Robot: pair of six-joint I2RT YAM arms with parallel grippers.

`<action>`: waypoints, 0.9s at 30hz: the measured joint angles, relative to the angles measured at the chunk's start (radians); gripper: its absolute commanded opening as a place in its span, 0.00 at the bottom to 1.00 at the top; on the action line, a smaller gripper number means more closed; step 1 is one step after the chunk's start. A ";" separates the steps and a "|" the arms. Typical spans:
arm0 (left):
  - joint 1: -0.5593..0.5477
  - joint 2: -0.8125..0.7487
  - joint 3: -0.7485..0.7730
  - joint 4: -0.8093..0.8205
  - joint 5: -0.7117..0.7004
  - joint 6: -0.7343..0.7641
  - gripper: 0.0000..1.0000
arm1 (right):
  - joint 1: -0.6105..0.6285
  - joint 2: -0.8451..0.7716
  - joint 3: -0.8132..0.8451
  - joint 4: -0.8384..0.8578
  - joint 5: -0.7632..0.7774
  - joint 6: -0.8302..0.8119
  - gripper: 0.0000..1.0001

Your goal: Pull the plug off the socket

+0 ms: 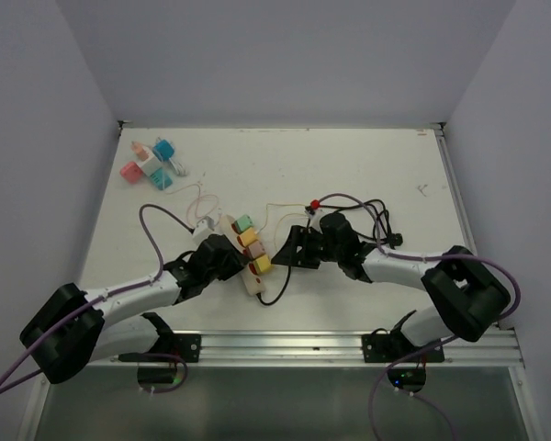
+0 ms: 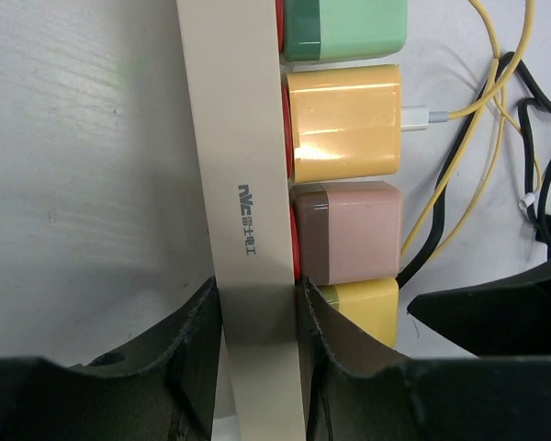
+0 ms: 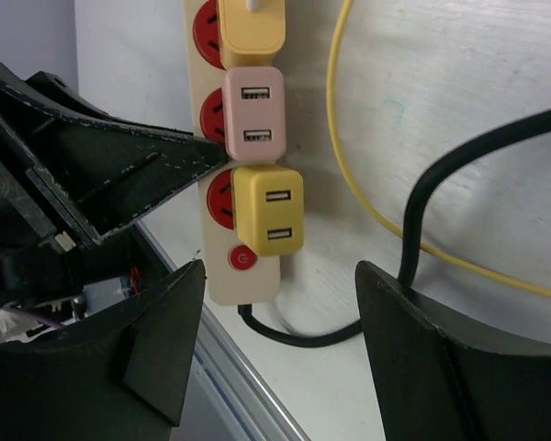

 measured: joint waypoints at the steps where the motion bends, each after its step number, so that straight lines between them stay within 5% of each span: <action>1: 0.000 -0.006 -0.006 0.005 0.004 0.001 0.00 | 0.007 0.015 0.010 0.008 0.000 0.003 0.72; 10: 0.000 -0.039 -0.051 0.056 0.024 0.001 0.00 | 0.034 0.175 0.064 0.096 -0.023 0.042 0.76; 20: 0.000 -0.035 -0.060 0.079 0.032 0.001 0.00 | 0.071 0.295 0.066 0.241 -0.102 0.111 0.60; 23: 0.000 -0.028 -0.060 0.088 0.035 0.001 0.00 | 0.074 0.298 0.067 0.264 -0.120 0.123 0.46; 27: 0.000 -0.018 -0.059 0.094 0.035 0.002 0.00 | 0.071 0.299 0.069 0.270 -0.123 0.125 0.14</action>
